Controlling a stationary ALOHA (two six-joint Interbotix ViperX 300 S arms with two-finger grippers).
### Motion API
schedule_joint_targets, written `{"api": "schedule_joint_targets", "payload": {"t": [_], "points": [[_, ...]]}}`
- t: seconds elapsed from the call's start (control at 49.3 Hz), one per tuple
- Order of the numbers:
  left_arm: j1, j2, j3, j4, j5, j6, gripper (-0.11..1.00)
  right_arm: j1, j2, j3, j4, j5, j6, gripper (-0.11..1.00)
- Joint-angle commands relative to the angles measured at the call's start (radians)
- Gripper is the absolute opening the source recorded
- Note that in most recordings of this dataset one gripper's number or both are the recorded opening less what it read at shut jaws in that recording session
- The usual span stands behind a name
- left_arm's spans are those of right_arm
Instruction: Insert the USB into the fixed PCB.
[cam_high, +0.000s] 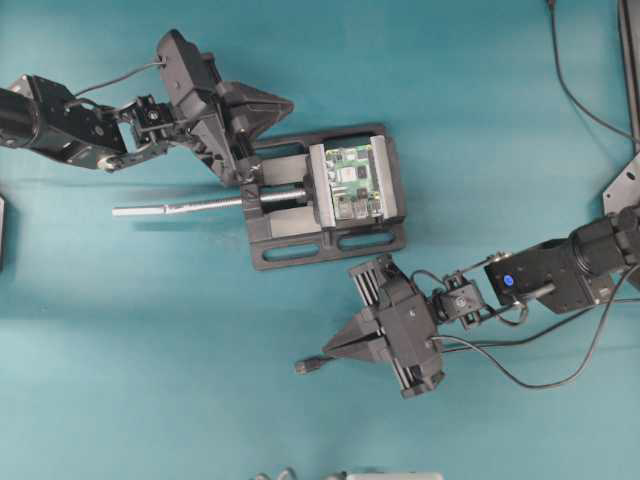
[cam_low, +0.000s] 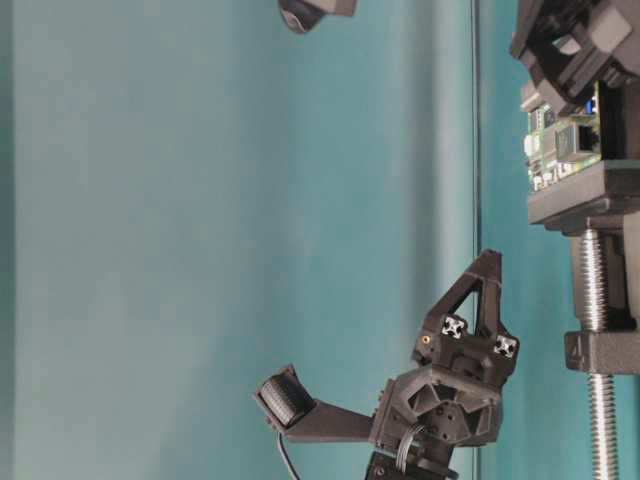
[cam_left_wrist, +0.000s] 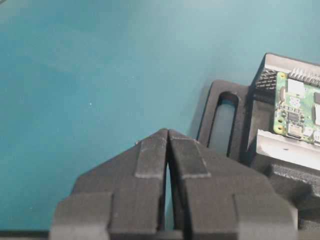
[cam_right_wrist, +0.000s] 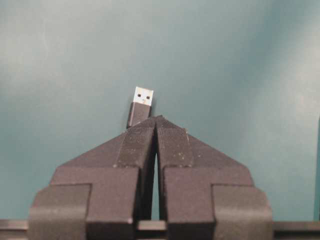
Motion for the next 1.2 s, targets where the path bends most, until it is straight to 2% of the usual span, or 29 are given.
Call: {"api": "schedule_joint_targets", "payload": {"t": [0.0,0.061,0.142,0.244,0.386,0.487,0.568,0.609,0.69,0.792,0.974,1.177], "points": [[-0.02,-0.032,-0.012,0.04,-0.005,-0.002,0.01,0.017,-0.012,-0.015,-0.003,-0.008,0.003,0.0],[-0.026,-0.049,-0.003,0.041,0.002,0.0,0.04,0.026,-0.017,-0.021,-0.003,-0.006,0.011,0.01],[-0.032,-0.084,0.018,0.041,0.014,-0.003,0.0,0.034,-0.02,-0.031,-0.003,-0.002,0.029,0.0],[-0.032,-0.153,0.051,0.041,0.032,-0.011,0.0,0.04,-0.02,-0.034,-0.003,0.005,0.052,0.0],[-0.032,-0.308,0.103,0.041,0.144,-0.005,0.05,0.041,-0.02,-0.035,-0.003,0.021,0.064,0.0],[-0.034,-0.411,0.137,0.043,0.249,0.0,0.24,0.038,-0.021,-0.04,-0.003,0.029,0.063,0.01],[-0.046,-0.486,0.172,0.041,0.31,-0.005,0.47,0.038,-0.02,-0.048,-0.003,0.029,0.061,0.11],[-0.055,-0.517,0.19,0.041,0.328,-0.017,0.6,0.038,-0.02,-0.051,-0.003,0.032,0.061,0.2],[-0.095,-0.581,0.23,0.043,0.379,-0.005,0.82,0.037,-0.018,-0.057,-0.002,0.046,0.06,0.45],[-0.107,-0.652,0.287,0.041,0.414,0.0,0.99,0.031,-0.009,-0.071,0.0,0.072,0.058,0.72],[-0.097,-0.807,0.426,0.043,0.425,0.006,1.0,0.029,0.023,-0.087,-0.002,0.074,0.055,0.66],[-0.095,-1.088,0.541,0.043,0.468,0.003,1.0,0.029,0.046,-0.091,-0.002,0.072,0.048,0.66]]}}
